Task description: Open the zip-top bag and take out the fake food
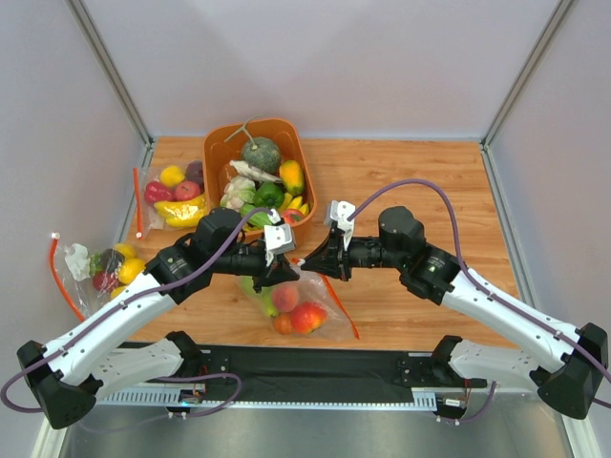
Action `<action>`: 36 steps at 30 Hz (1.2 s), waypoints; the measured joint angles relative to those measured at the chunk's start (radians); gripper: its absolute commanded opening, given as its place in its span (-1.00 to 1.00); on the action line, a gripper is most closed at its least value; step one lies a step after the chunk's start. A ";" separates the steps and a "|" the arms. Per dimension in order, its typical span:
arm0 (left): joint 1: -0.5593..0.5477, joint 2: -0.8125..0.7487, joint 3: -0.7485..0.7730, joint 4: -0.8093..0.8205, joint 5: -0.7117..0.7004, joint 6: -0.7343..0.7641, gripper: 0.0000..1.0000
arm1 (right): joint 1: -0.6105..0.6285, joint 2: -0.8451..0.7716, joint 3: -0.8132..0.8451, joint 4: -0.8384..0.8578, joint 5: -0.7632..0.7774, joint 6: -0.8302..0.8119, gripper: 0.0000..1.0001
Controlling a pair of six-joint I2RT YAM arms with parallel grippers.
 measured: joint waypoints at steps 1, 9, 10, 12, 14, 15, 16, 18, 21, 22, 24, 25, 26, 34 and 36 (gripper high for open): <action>0.000 0.000 0.000 0.001 0.001 -0.003 -0.84 | 0.000 0.000 -0.001 0.002 0.000 0.000 -0.99; 0.001 0.001 0.000 0.035 0.035 -0.029 -0.28 | 0.000 0.000 -0.007 -0.006 0.000 0.001 -0.99; 0.001 0.002 0.000 0.036 0.040 -0.031 -0.27 | 0.000 0.000 -0.007 -0.008 0.000 0.002 -0.99; 0.001 0.006 0.000 0.039 0.050 -0.037 -0.24 | 0.000 -0.001 -0.008 -0.009 0.000 0.004 -0.99; 0.001 0.010 0.000 0.042 0.058 -0.043 -0.23 | 0.000 -0.002 -0.010 -0.012 -0.001 0.005 -0.99; 0.001 0.012 0.000 0.043 0.061 -0.045 -0.23 | 0.000 -0.003 -0.010 -0.013 -0.001 0.005 -0.99; 0.001 0.014 0.000 0.045 0.064 -0.047 -0.22 | 0.000 -0.004 -0.010 -0.014 -0.002 0.005 -0.99; 0.001 0.017 0.000 0.053 0.069 -0.052 -0.18 | 0.000 -0.005 -0.010 -0.016 -0.006 0.005 -0.99; 0.001 0.020 0.000 0.064 0.074 -0.058 -0.16 | 0.000 -0.005 -0.010 -0.017 -0.015 0.005 -0.99; 0.001 0.020 0.000 0.068 0.075 -0.061 -0.16 | 0.000 -0.005 -0.010 -0.017 -0.017 0.005 -0.99; 0.001 0.023 0.000 0.076 0.079 -0.067 -0.32 | 0.000 -0.005 -0.010 -0.017 -0.023 0.005 -0.99; 0.001 0.024 0.000 0.079 0.079 -0.071 -0.44 | 0.000 -0.005 -0.010 -0.018 -0.026 0.005 -0.99; 0.002 0.026 0.000 0.084 0.079 -0.076 -0.62 | 0.000 -0.005 -0.010 -0.018 -0.032 0.005 -0.99; 0.008 0.029 -0.009 0.097 0.081 -0.079 -1.00 | -0.002 -0.011 -0.010 -0.026 -0.041 0.008 -0.99; 0.007 0.029 -0.009 0.101 0.081 -0.079 -1.00 | -0.002 -0.015 -0.010 -0.029 -0.037 0.007 -0.99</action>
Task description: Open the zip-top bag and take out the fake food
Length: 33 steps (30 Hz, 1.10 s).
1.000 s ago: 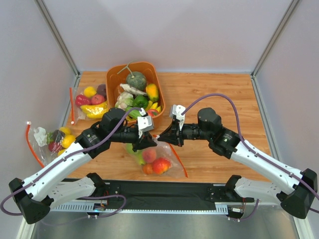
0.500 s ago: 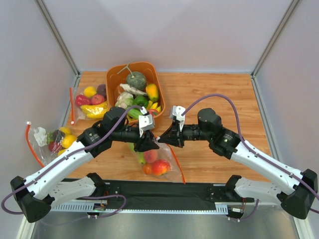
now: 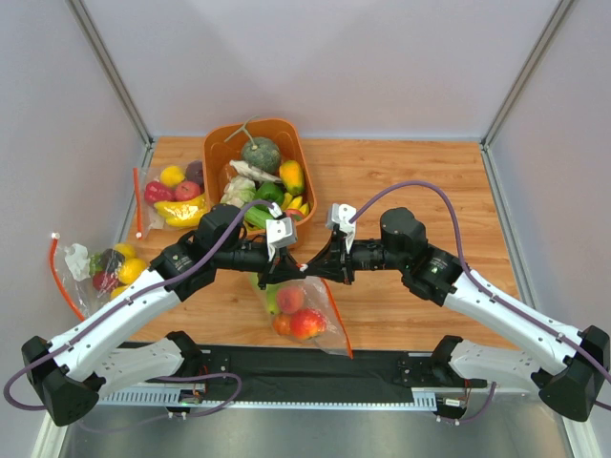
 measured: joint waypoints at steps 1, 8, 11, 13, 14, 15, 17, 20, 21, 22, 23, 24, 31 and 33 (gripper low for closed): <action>0.000 0.000 0.000 0.003 -0.001 0.000 -1.00 | 0.000 -0.003 0.000 -0.001 0.001 -0.001 -0.99; -0.002 -0.035 -0.021 0.021 -0.046 0.002 -1.00 | 0.002 -0.005 0.000 -0.007 0.020 -0.005 -0.99; -0.002 -0.056 -0.025 0.020 -0.065 0.003 -1.00 | 0.002 -0.006 0.000 -0.007 0.025 -0.008 -0.99; 0.000 -0.062 -0.025 0.020 -0.075 0.004 -1.00 | 0.002 -0.007 0.000 -0.008 0.029 -0.008 -0.99; 0.000 -0.063 -0.025 0.020 -0.078 0.005 -1.00 | 0.002 -0.008 0.000 -0.008 0.031 -0.008 -0.99; 0.001 -0.064 -0.025 0.020 -0.081 0.006 -1.00 | 0.002 -0.010 0.000 -0.011 0.035 -0.008 -0.99; 0.002 -0.066 -0.025 0.020 -0.087 0.008 -1.00 | 0.002 -0.012 0.000 -0.019 0.042 -0.011 -0.99; 0.008 -0.071 -0.025 0.018 -0.101 0.011 -1.00 | 0.002 -0.013 0.000 -0.024 0.052 -0.012 -0.99; 0.010 -0.074 -0.025 0.017 -0.111 0.011 -1.00 | 0.002 -0.013 0.000 -0.026 0.055 -0.013 -0.99; 0.011 -0.077 -0.025 0.015 -0.118 0.011 -1.00 | 0.002 -0.013 0.000 -0.028 0.057 -0.014 -0.99; 0.013 -0.082 -0.025 0.011 -0.129 0.011 -1.00 | 0.002 -0.013 0.000 -0.030 0.062 -0.016 -0.99; 0.014 -0.085 -0.025 0.011 -0.137 0.011 -1.00 | 0.002 -0.013 0.000 -0.032 0.066 -0.017 -0.99; 0.024 -0.094 -0.025 0.009 -0.221 0.010 -1.00 | 0.002 -0.013 -0.010 -0.048 0.108 -0.038 -0.99; 0.026 -0.094 -0.025 0.008 -0.241 0.009 -1.00 | 0.002 -0.013 -0.012 -0.052 0.125 -0.044 -0.99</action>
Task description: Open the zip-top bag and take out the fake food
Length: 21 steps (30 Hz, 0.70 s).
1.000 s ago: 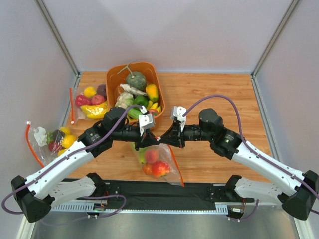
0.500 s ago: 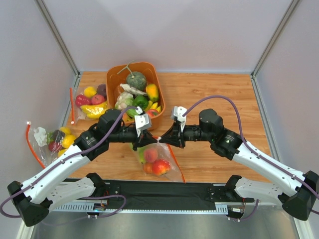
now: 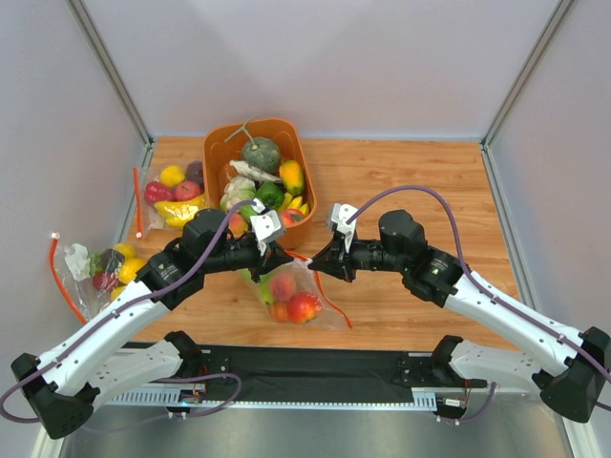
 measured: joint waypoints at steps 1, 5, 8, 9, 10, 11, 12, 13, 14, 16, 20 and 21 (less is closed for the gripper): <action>0.000 0.000 0.000 0.000 -0.011 -0.001 -1.00 | 0.000 0.000 0.000 -0.002 0.008 -0.004 -0.99; 0.002 0.000 0.000 0.000 -0.058 -0.008 -1.00 | 0.000 -0.004 -0.006 -0.010 0.034 -0.013 -0.99; 0.008 0.000 0.000 0.000 -0.091 -0.019 -1.00 | 0.000 -0.009 -0.014 -0.013 0.055 -0.013 -0.99; 0.013 0.000 0.000 0.001 -0.101 -0.024 -1.00 | 0.000 -0.012 -0.018 -0.015 0.062 -0.013 -0.99; 0.016 0.000 0.000 0.001 -0.109 -0.027 -1.00 | 0.000 -0.015 -0.020 -0.020 0.069 -0.013 -0.99; 0.022 0.000 0.000 0.002 -0.120 -0.031 -1.00 | 0.000 -0.017 -0.021 -0.028 0.078 -0.013 -0.99; 0.029 0.000 0.000 0.003 -0.129 -0.034 -1.00 | 0.000 -0.020 -0.022 -0.035 0.086 -0.013 -0.99; 0.033 0.000 0.000 0.004 -0.138 -0.038 -1.00 | 0.000 -0.022 -0.024 -0.038 0.091 -0.013 -0.99; 0.040 0.000 0.000 0.004 -0.152 -0.042 -1.00 | 0.000 -0.026 -0.027 -0.044 0.100 -0.013 -0.99; 0.058 -0.001 0.000 0.004 -0.179 -0.049 -1.00 | 0.000 -0.037 -0.035 -0.055 0.115 -0.013 -0.99; 0.087 -0.002 0.000 0.003 -0.223 -0.061 -1.00 | 0.000 -0.053 -0.045 -0.066 0.143 -0.012 -0.99; 0.092 -0.002 0.000 0.003 -0.231 -0.065 -1.00 | 0.000 -0.055 -0.047 -0.069 0.149 -0.012 -0.99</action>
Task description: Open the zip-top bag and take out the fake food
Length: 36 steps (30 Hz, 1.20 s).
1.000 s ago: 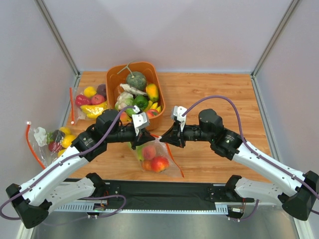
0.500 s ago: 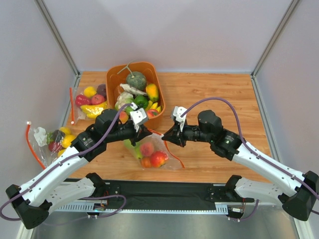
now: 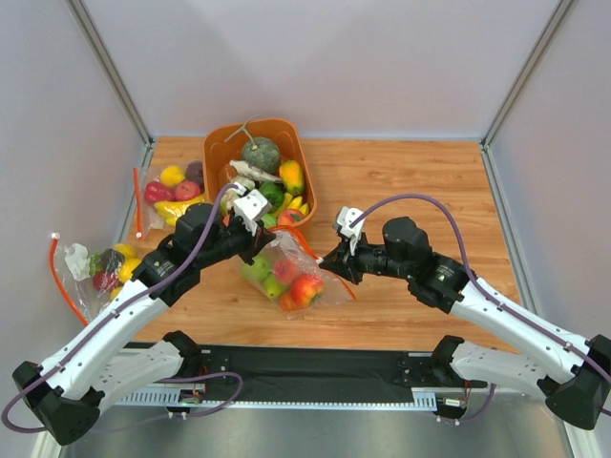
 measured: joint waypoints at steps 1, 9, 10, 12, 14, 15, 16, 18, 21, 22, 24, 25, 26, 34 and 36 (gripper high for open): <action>0.005 0.000 0.000 0.000 -0.010 -0.003 -1.00 | 0.000 -0.002 -0.002 -0.002 0.006 0.000 -0.99; 0.043 0.000 0.000 -0.001 -0.089 -0.036 -1.00 | 0.000 -0.016 -0.005 -0.034 0.066 0.013 -0.99; 0.047 -0.001 0.000 -0.001 -0.097 -0.041 -1.00 | 0.000 -0.018 -0.005 -0.040 0.075 0.018 -0.99; 0.060 -0.003 0.000 -0.002 -0.114 -0.052 -1.00 | 0.000 -0.023 -0.005 -0.053 0.096 0.027 -0.99; 0.072 -0.006 0.000 -0.002 -0.128 -0.061 -1.00 | 0.000 -0.028 -0.005 -0.068 0.114 0.033 -0.99; 0.077 -0.008 0.000 -0.003 -0.135 -0.066 -1.00 | 0.000 -0.031 -0.005 -0.078 0.125 0.036 -0.99; 0.083 -0.010 0.000 -0.003 -0.141 -0.071 -1.00 | 0.000 -0.035 -0.005 -0.087 0.137 0.040 -0.99; 0.093 -0.013 0.000 -0.003 -0.147 -0.079 -1.00 | 0.000 -0.044 -0.005 -0.105 0.157 0.047 -0.99; 0.108 -0.017 0.000 -0.006 -0.163 -0.092 -1.00 | 0.000 -0.054 -0.005 -0.121 0.186 0.054 -0.99; 0.114 -0.019 0.000 -0.008 -0.168 -0.095 -1.00 | 0.000 -0.058 -0.005 -0.128 0.197 0.056 -0.99; 0.124 -0.022 0.000 -0.009 -0.177 -0.102 -1.00 | 0.000 -0.061 -0.005 -0.140 0.211 0.062 -0.99; 0.129 -0.024 0.000 -0.009 -0.182 -0.104 -1.00 | -0.001 -0.062 -0.005 -0.147 0.219 0.068 -0.99; 0.134 -0.026 0.000 -0.010 -0.186 -0.109 -1.00 | -0.002 -0.062 -0.005 -0.153 0.225 0.073 -0.99; 0.155 -0.043 0.000 -0.018 -0.193 -0.138 -1.00 | -0.014 -0.072 -0.005 -0.163 0.259 0.104 -0.99; 0.158 -0.044 0.000 -0.018 -0.188 -0.142 -1.00 | -0.016 -0.079 -0.005 -0.163 0.260 0.109 -0.99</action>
